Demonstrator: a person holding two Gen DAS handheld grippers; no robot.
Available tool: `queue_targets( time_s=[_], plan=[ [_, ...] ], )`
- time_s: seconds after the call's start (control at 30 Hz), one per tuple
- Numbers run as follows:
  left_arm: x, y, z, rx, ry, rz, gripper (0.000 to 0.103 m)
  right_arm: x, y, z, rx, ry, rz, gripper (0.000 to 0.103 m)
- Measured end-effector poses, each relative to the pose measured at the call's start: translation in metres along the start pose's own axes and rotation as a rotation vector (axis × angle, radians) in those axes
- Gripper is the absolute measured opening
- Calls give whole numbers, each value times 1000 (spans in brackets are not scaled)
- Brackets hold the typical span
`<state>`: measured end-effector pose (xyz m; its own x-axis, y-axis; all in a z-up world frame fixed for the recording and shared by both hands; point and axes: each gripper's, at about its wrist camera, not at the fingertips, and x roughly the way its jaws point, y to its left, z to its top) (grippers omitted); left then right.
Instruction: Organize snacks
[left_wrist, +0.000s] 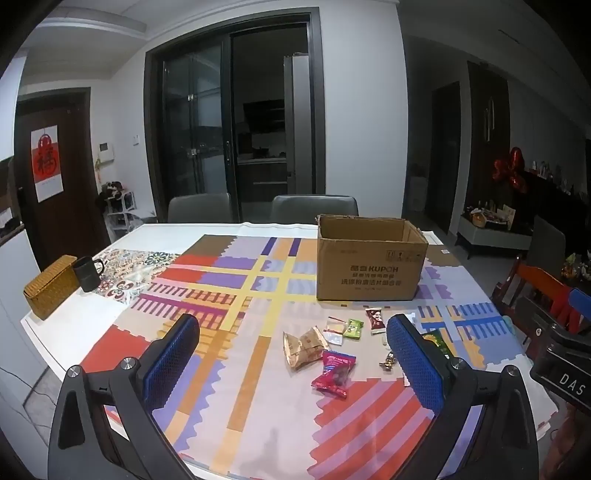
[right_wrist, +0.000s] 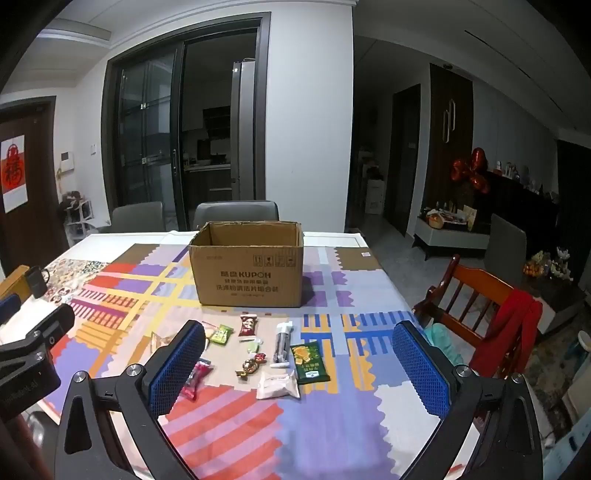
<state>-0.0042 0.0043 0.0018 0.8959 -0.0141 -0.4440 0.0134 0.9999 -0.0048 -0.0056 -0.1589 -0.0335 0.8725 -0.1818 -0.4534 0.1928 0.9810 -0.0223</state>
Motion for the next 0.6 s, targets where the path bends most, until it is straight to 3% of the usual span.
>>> queue_targets(
  time_s=[0.6],
  plan=[
    [4, -3, 0, 24, 24, 2, 103, -1, -1, 1, 5, -13, 0, 102]
  ],
)
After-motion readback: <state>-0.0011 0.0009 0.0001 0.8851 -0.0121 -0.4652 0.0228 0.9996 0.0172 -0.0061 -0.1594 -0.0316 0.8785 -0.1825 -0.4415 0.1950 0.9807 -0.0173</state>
